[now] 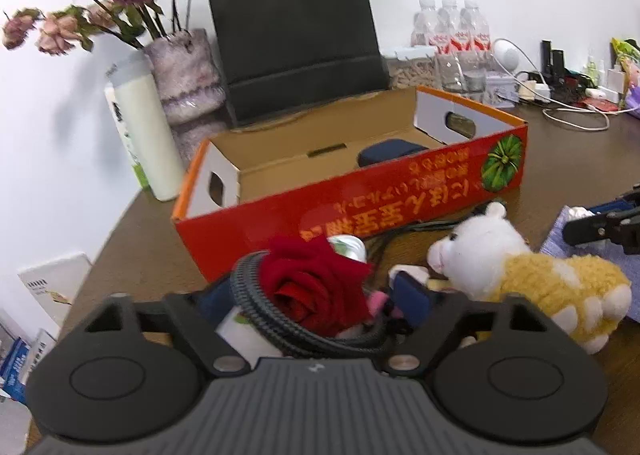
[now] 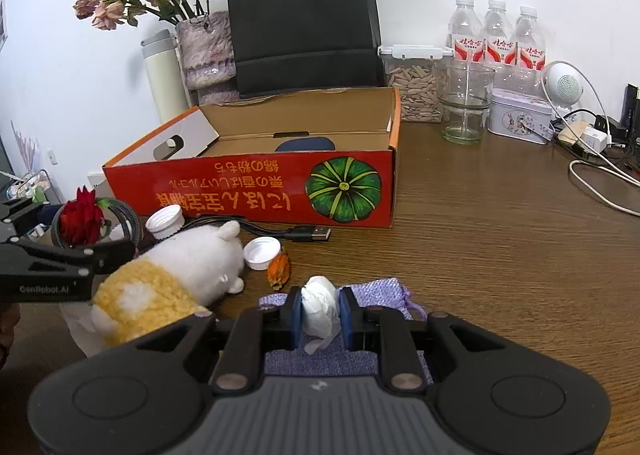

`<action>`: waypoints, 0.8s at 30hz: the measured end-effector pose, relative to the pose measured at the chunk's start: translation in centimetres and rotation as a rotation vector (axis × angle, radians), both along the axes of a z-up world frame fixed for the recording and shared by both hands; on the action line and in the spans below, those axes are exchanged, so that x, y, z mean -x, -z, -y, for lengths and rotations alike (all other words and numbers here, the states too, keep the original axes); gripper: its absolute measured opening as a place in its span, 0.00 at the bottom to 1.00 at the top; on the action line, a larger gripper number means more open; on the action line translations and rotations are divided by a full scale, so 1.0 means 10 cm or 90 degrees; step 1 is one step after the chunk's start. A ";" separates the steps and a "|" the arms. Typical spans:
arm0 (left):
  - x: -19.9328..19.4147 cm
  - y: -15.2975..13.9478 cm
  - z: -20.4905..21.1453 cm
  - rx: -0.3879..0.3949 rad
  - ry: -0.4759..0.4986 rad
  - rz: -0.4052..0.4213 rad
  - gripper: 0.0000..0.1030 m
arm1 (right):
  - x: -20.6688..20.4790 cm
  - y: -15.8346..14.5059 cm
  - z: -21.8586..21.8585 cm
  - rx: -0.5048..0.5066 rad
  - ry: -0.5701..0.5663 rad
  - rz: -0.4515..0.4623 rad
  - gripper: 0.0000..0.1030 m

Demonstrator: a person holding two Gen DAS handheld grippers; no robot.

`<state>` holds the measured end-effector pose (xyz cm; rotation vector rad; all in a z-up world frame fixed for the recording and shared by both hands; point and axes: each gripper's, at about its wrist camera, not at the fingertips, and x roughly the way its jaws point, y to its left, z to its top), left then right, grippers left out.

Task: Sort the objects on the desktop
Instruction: 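Close the left gripper on the red rose and lift it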

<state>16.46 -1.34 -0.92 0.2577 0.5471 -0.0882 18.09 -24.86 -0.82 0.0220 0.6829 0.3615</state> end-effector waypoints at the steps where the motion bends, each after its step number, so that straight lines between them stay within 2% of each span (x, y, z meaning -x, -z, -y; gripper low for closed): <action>1: 0.00 -0.01 -0.02 0.003 -0.006 0.002 0.61 | 0.00 0.00 0.00 0.000 0.000 0.000 0.18; 3: -0.01 -0.03 -0.07 0.029 -0.008 -0.005 0.60 | 0.00 0.00 0.00 -0.001 0.000 0.001 0.18; 10: 0.05 -0.10 -0.08 0.056 -0.008 0.018 0.58 | 0.02 -0.01 0.02 -0.003 0.001 0.003 0.18; 12: 0.05 -0.09 -0.06 0.047 -0.010 0.015 0.63 | 0.02 -0.02 0.02 -0.004 0.000 0.003 0.18; 14: 0.06 -0.08 -0.02 0.025 -0.021 0.025 0.76 | 0.02 -0.01 0.02 -0.004 -0.001 0.003 0.18; 15: 0.08 -0.09 -0.01 0.017 -0.023 0.034 0.77 | 0.02 -0.02 0.02 -0.004 -0.003 0.003 0.18; 18: 0.14 -0.15 0.03 0.001 -0.014 0.062 0.78 | 0.02 -0.02 0.02 -0.004 -0.003 0.003 0.18; 21: 0.14 -0.17 0.08 -0.016 -0.001 0.068 0.78 | 0.03 -0.02 0.02 -0.005 -0.004 0.004 0.18; 24: 0.08 -0.13 0.10 -0.023 0.004 0.046 0.69 | 0.04 -0.02 0.02 -0.006 -0.006 0.005 0.18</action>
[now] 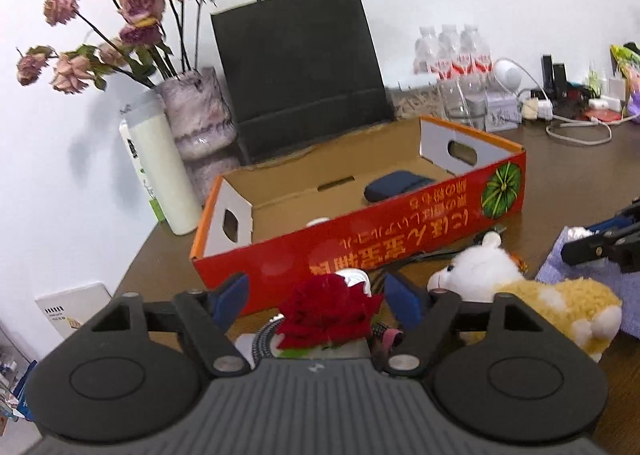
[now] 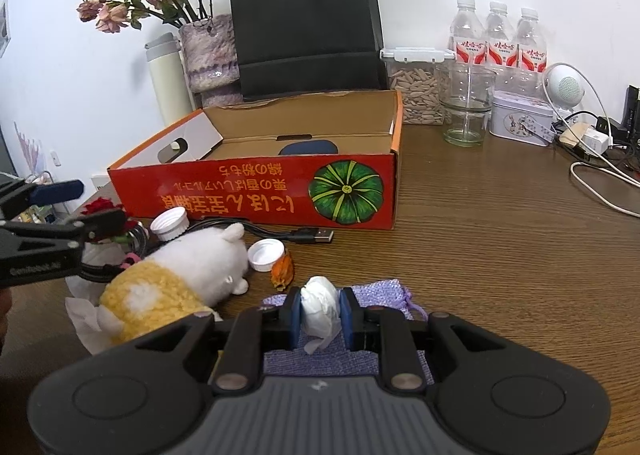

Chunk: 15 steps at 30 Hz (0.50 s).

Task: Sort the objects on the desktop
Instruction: 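Close the left gripper on the red rose and lift it, then carry the rose and tissue into the box and open both grippers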

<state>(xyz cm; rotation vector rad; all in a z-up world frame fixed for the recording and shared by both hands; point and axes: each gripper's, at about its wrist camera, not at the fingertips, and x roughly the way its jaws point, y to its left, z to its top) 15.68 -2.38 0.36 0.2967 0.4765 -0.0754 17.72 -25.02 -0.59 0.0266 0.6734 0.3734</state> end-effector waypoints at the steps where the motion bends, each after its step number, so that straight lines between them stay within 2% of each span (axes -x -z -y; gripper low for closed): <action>1: -0.02 0.02 0.00 0.001 0.002 -0.010 0.63 | 0.01 0.00 0.00 -0.001 -0.001 0.001 0.18; 3: -0.07 0.05 0.01 0.004 0.006 -0.029 0.50 | 0.02 -0.01 0.00 -0.003 -0.001 0.003 0.18; 5: -0.09 0.07 0.01 0.007 0.007 -0.035 0.43 | 0.02 -0.02 0.01 -0.004 0.000 0.004 0.18; 8: -0.07 0.04 -0.02 0.023 0.001 -0.029 0.38 | 0.03 -0.03 0.02 -0.007 0.001 0.006 0.18; 15: 0.00 -0.12 -0.09 0.053 -0.009 0.005 0.37 | 0.05 -0.09 0.03 -0.017 -0.001 0.021 0.18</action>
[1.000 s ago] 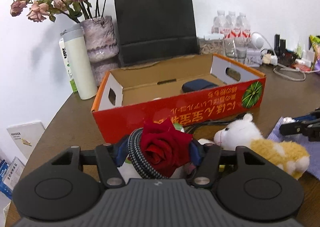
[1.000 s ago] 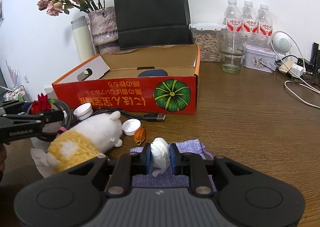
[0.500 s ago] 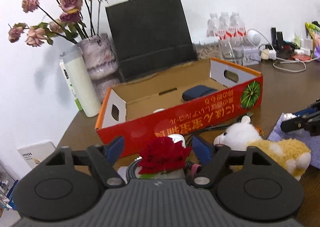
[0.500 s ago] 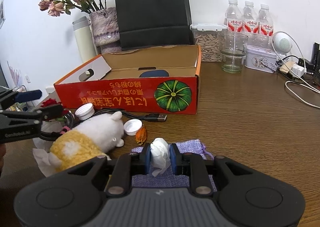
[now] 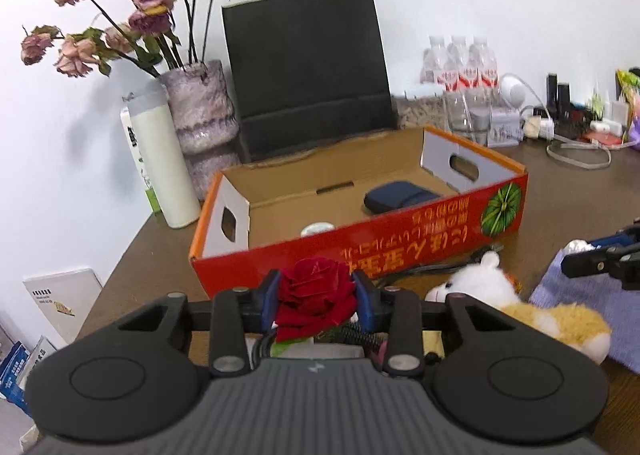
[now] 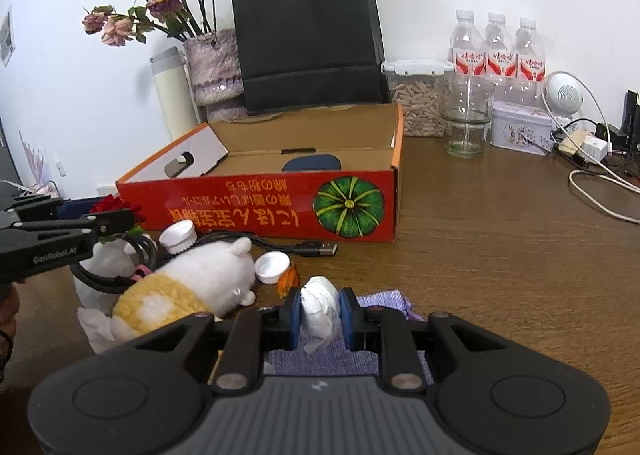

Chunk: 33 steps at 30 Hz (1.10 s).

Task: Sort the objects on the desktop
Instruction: 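Carry the rose and tissue into the box and open both grippers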

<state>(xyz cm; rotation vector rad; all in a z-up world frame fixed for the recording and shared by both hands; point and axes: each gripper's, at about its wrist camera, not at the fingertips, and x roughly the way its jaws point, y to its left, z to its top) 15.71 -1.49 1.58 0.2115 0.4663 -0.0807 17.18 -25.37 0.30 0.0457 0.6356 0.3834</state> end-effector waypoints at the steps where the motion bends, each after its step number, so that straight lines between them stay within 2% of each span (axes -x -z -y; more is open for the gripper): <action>1: 0.01 -0.04 -0.01 0.006 0.001 0.006 0.37 | 0.00 -0.02 0.00 -0.001 0.001 0.004 0.18; 7: 0.01 -0.36 -0.04 0.042 0.012 0.062 0.37 | -0.03 -0.22 0.00 -0.009 0.004 0.041 0.18; 12: -0.14 -0.64 -0.01 0.071 0.017 0.115 0.37 | -0.16 -0.50 -0.09 -0.009 -0.002 0.101 0.18; 19: -0.50 -0.79 0.01 0.142 0.006 0.152 0.37 | -0.56 -0.80 -0.31 -0.037 -0.001 0.155 0.18; 26: -1.02 -0.70 -0.10 0.184 -0.025 0.116 0.37 | -1.08 -0.86 -0.52 -0.054 0.003 0.158 0.18; 33: -1.48 -0.48 -0.21 0.202 -0.062 0.035 0.37 | -1.59 -0.64 -0.60 -0.037 0.020 0.104 0.18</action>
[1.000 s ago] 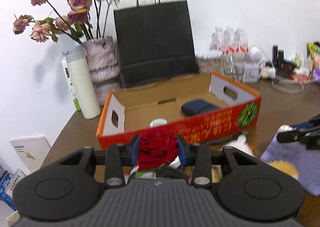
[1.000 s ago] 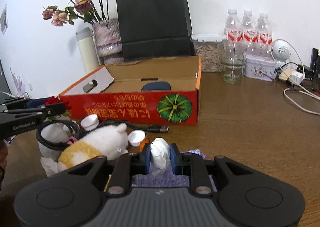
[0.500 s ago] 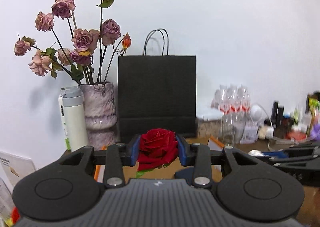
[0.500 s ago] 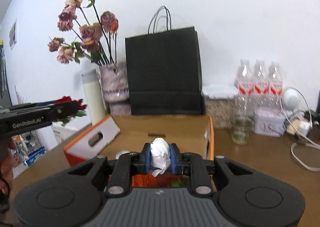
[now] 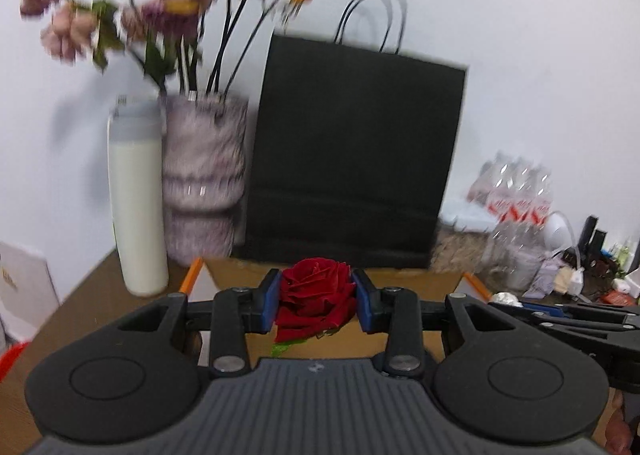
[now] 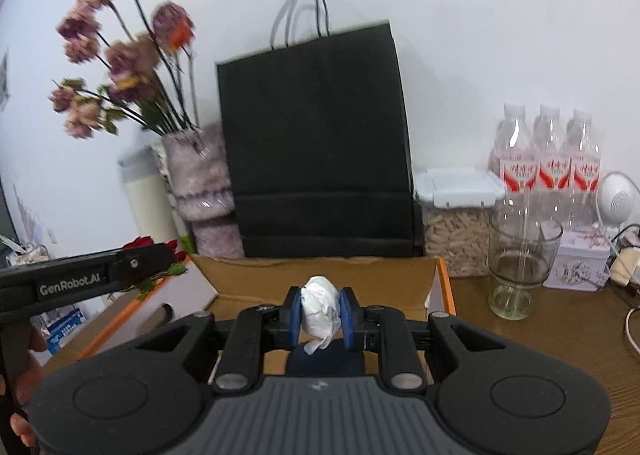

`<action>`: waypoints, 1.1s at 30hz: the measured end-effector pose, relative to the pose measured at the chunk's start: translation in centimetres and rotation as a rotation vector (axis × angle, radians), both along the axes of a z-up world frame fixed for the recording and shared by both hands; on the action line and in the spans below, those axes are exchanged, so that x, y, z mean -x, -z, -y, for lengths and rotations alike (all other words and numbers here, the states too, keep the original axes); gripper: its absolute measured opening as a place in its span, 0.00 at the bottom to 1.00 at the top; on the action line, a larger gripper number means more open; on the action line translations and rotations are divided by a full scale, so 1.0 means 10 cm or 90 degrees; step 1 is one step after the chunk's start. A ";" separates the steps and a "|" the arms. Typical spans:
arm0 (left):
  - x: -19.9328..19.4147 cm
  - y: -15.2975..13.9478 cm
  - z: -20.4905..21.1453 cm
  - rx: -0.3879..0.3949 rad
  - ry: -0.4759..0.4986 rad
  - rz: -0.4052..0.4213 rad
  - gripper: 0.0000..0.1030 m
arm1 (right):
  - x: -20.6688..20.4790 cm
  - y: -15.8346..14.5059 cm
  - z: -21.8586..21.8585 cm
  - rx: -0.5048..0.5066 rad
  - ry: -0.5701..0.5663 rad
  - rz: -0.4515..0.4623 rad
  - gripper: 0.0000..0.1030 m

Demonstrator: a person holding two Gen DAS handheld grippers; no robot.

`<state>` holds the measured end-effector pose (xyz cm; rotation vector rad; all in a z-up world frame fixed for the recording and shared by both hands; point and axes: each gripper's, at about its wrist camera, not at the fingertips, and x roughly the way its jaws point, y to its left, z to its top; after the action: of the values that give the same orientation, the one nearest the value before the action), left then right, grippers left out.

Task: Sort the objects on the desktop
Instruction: 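Carry the rose and tissue into the box and open both grippers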

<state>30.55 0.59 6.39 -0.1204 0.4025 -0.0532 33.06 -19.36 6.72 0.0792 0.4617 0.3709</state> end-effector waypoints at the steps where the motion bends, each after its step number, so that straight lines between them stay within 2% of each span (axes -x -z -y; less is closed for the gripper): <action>1: -0.04 0.04 -0.01 0.000 -0.002 -0.016 0.37 | -0.04 0.05 0.00 0.005 0.003 -0.009 0.18; 4: -0.14 0.17 -0.03 -0.006 -0.014 -0.063 0.37 | -0.12 0.20 -0.02 0.023 0.009 -0.039 0.18; 8: -0.20 0.28 -0.01 -0.020 -0.012 -0.090 0.37 | -0.16 0.35 -0.07 0.050 0.013 -0.057 0.18; 16: -0.25 0.40 0.03 -0.034 0.007 -0.130 0.38 | -0.17 0.48 -0.12 0.072 0.011 -0.085 0.18; 21: -0.23 0.40 0.05 -0.044 0.002 -0.127 0.42 | -0.16 0.49 -0.14 0.084 0.012 -0.093 0.23; 23: -0.23 0.39 0.05 -0.049 -0.004 -0.124 0.50 | -0.15 0.49 -0.14 0.085 0.013 -0.097 0.31; 24: -0.22 0.39 0.05 -0.050 -0.006 -0.123 0.54 | -0.15 0.49 -0.14 0.085 0.014 -0.097 0.40; 25: -0.22 0.39 0.06 -0.053 -0.008 -0.122 0.63 | -0.15 0.48 -0.14 0.084 0.016 -0.097 0.50; 26: -0.21 0.38 0.06 -0.058 -0.012 -0.119 0.69 | -0.14 0.47 -0.13 0.082 0.017 -0.096 0.55; 28: -0.20 0.37 0.07 -0.066 -0.019 -0.114 0.77 | -0.14 0.46 -0.12 0.077 0.014 -0.096 0.76; 31: -0.16 0.34 0.08 -0.071 -0.029 -0.102 1.00 | -0.13 0.44 -0.11 0.067 0.016 -0.098 0.87; 33: -0.12 0.30 0.09 -0.075 -0.036 -0.086 1.00 | -0.14 0.43 -0.11 0.069 0.019 -0.105 0.91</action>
<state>31.78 -0.33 3.34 -0.0194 0.5352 0.0342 34.44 -18.29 2.44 0.0114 0.6419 0.3100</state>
